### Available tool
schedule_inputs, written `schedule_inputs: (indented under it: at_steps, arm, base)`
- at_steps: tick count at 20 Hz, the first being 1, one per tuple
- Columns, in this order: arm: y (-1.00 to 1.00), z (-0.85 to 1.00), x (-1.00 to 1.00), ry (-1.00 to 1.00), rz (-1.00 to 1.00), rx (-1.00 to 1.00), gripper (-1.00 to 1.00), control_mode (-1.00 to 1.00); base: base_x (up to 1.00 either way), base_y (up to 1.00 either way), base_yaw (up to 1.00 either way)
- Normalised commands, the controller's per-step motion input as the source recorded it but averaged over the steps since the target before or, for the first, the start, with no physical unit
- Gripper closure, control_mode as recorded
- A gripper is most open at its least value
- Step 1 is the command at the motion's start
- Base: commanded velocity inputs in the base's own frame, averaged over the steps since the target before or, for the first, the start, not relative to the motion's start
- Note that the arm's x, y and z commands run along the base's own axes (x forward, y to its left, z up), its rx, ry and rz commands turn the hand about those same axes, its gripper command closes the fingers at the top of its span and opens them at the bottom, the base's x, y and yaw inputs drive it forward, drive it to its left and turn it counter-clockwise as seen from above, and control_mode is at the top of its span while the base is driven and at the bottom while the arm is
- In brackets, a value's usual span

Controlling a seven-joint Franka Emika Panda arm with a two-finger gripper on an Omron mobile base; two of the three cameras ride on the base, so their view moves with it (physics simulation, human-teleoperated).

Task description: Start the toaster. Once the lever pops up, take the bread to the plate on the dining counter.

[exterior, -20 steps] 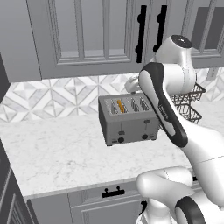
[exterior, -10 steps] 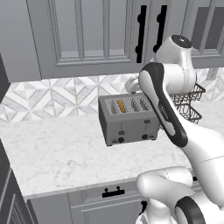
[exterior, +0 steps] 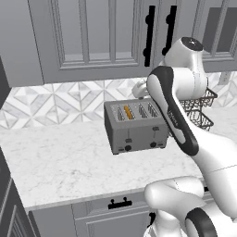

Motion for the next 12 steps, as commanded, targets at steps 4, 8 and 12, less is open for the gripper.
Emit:
schedule_inputs:
  at_steps: [4,8,12]
  arm:
    - [0.00,0.00,0.00,0.00,0.00,0.00,-1.00,-1.00]
    - [0.00,0.00,0.00,0.00,0.00,0.00,-1.00,-1.00]
    - [0.00,0.00,0.00,0.00,0.00,0.00,-1.00,-1.00]
  base:
    - [0.00,0.00,0.00]
    - [0.00,0.00,0.00]
    - [0.00,0.00,0.00]
